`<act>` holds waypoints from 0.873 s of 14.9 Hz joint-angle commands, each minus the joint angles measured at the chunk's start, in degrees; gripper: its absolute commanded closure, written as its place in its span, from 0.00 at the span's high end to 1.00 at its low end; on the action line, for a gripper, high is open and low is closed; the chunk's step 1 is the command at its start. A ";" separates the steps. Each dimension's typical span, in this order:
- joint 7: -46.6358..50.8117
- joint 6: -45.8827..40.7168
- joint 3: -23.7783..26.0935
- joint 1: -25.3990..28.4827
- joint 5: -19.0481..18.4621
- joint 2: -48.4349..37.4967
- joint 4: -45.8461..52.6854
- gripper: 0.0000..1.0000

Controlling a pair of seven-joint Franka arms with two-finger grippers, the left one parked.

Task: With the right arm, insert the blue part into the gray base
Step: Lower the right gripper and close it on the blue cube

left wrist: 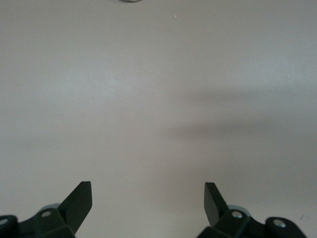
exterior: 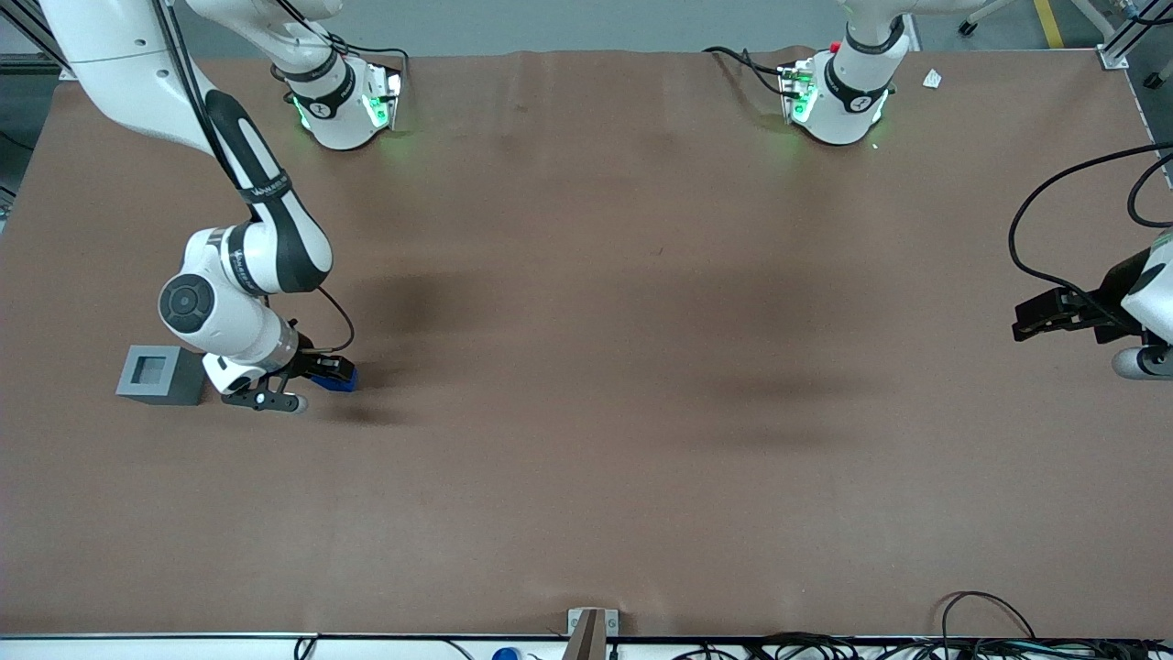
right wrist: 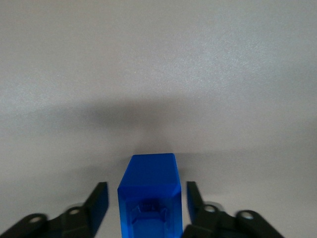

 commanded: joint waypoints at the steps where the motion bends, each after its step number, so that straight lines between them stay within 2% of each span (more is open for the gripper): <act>1: 0.84 0.78 0.06 -0.08 0.34 -0.57 -0.95 0.42; 4: 0.93 0.35 0.06 -0.17 0.34 -0.66 -0.87 0.14; 5: 1.10 0.08 -0.03 -0.26 0.34 -0.66 -0.69 0.07; 6: 0.84 -1.05 -0.12 -0.52 0.34 -0.66 0.61 0.03; 10: 0.14 -13.86 -0.21 -3.24 0.25 -2.15 6.33 0.00; 13: -4.41 -17.14 -0.29 -6.66 -2.56 -7.33 6.96 0.00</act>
